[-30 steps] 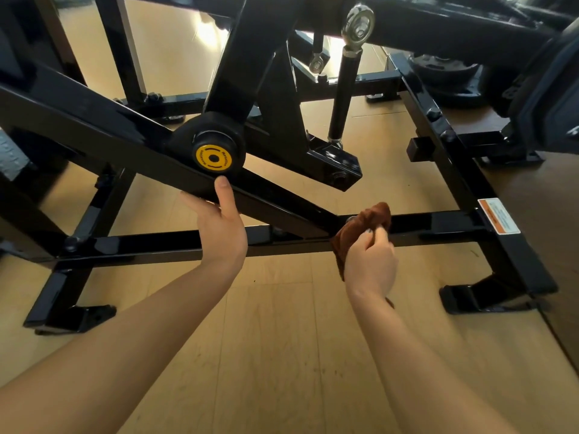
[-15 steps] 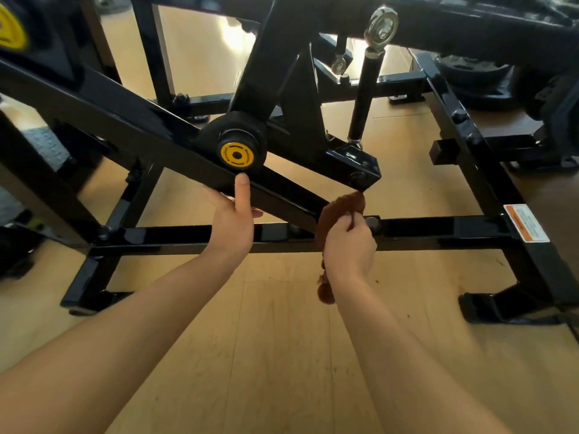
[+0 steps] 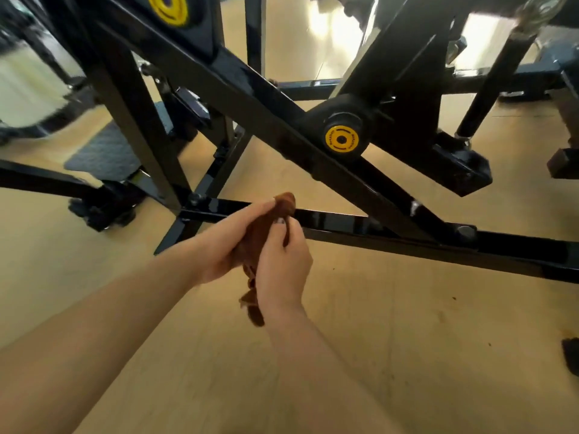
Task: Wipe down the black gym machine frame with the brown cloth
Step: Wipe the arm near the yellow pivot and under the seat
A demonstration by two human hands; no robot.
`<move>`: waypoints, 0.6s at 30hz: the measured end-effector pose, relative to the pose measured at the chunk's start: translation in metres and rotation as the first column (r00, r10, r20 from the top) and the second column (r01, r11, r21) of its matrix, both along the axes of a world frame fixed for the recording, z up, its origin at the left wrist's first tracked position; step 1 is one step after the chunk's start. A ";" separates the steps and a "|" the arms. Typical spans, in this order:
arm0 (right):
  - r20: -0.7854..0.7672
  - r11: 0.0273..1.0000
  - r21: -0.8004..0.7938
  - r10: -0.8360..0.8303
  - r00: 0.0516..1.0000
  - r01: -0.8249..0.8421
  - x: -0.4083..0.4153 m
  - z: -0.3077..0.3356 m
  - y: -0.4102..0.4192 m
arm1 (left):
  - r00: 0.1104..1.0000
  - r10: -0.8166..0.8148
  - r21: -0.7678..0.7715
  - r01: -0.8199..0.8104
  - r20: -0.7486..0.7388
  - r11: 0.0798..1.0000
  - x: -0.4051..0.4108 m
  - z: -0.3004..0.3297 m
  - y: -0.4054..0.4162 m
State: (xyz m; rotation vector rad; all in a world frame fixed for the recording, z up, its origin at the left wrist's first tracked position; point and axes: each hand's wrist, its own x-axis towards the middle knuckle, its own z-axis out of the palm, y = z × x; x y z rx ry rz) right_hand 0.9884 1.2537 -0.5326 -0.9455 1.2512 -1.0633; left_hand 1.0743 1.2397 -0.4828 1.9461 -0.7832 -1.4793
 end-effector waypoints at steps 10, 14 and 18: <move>0.330 0.796 0.381 0.358 0.873 -0.470 0.070 -0.029 0.019 | 0.946 0.262 0.144 -0.291 0.189 0.946 0.072 -0.020 0.067; 0.306 0.831 0.365 0.319 0.897 -0.420 0.063 -0.029 0.001 | 0.992 0.103 0.361 -0.070 -0.073 0.930 0.094 -0.023 0.064; 0.333 0.887 0.339 0.199 0.922 -0.314 0.057 -0.014 -0.026 | 0.930 0.152 0.346 -0.029 -0.335 0.938 0.094 -0.032 0.036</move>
